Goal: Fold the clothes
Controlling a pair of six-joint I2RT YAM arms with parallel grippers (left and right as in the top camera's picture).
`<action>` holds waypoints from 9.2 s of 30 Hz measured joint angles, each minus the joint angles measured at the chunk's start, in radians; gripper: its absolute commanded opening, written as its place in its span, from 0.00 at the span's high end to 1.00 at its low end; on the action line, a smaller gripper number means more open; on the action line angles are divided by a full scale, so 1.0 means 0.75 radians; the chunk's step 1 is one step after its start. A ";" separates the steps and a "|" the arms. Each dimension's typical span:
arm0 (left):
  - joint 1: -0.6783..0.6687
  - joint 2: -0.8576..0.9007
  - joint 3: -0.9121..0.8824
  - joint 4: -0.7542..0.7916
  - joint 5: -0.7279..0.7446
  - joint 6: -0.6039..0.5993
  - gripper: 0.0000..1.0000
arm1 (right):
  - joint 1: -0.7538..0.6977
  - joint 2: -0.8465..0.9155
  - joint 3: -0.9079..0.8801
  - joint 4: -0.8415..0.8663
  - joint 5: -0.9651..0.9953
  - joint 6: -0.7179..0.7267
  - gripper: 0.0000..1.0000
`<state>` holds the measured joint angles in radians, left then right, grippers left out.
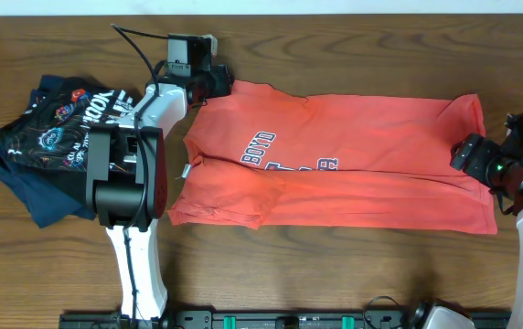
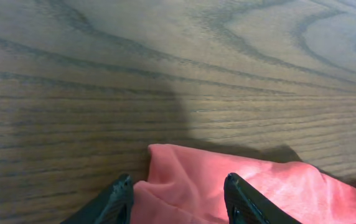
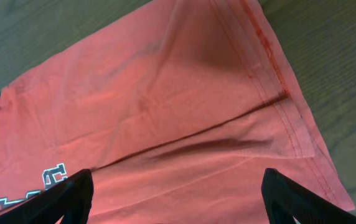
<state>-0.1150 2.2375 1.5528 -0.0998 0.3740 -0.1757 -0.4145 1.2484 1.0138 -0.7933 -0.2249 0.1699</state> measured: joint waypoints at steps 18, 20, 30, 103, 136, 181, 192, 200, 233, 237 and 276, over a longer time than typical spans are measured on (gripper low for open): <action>-0.002 0.051 0.002 -0.010 -0.023 -0.002 0.94 | 0.000 0.000 0.000 0.004 0.038 -0.005 0.27; -0.002 0.051 0.003 -0.011 -0.013 -0.004 0.94 | 0.000 0.000 0.000 0.019 0.052 -0.008 0.33; -0.002 -0.023 0.004 -0.200 0.058 -0.044 0.94 | 0.000 0.205 0.010 0.180 0.133 0.020 0.29; 0.036 -0.423 0.008 -0.972 0.165 0.022 0.94 | -0.111 1.158 1.000 -0.363 0.337 -0.054 0.99; 0.036 -0.510 -0.101 -1.601 -0.045 0.132 0.94 | -0.133 0.953 0.554 -0.702 0.385 -0.039 0.99; 0.040 -0.510 -0.251 -1.689 -0.195 0.123 0.64 | -0.162 0.668 0.332 -0.606 0.520 0.105 0.82; 0.040 -0.534 -0.225 -1.501 -0.113 0.122 0.58 | -0.124 0.668 0.307 -0.508 0.272 0.026 0.82; -0.065 -0.557 -0.217 -1.221 0.031 0.114 0.42 | -0.090 0.668 0.090 -0.213 0.187 0.028 0.78; -0.489 -0.247 -0.216 -0.860 -0.086 -0.151 0.89 | -0.090 0.668 -0.060 -0.069 0.129 0.031 0.76; -0.489 -0.254 -0.216 -0.910 -0.089 -0.153 0.94 | -0.090 0.668 -0.060 -0.068 0.128 0.031 0.76; -0.924 -0.494 -0.216 -1.088 -0.119 -0.179 0.68 | -0.090 0.668 -0.060 -0.077 0.124 0.031 0.76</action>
<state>-0.8078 1.8668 1.3907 -0.9161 0.2848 -0.3099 -0.4816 1.7496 0.9691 -0.8513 -0.1318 0.1932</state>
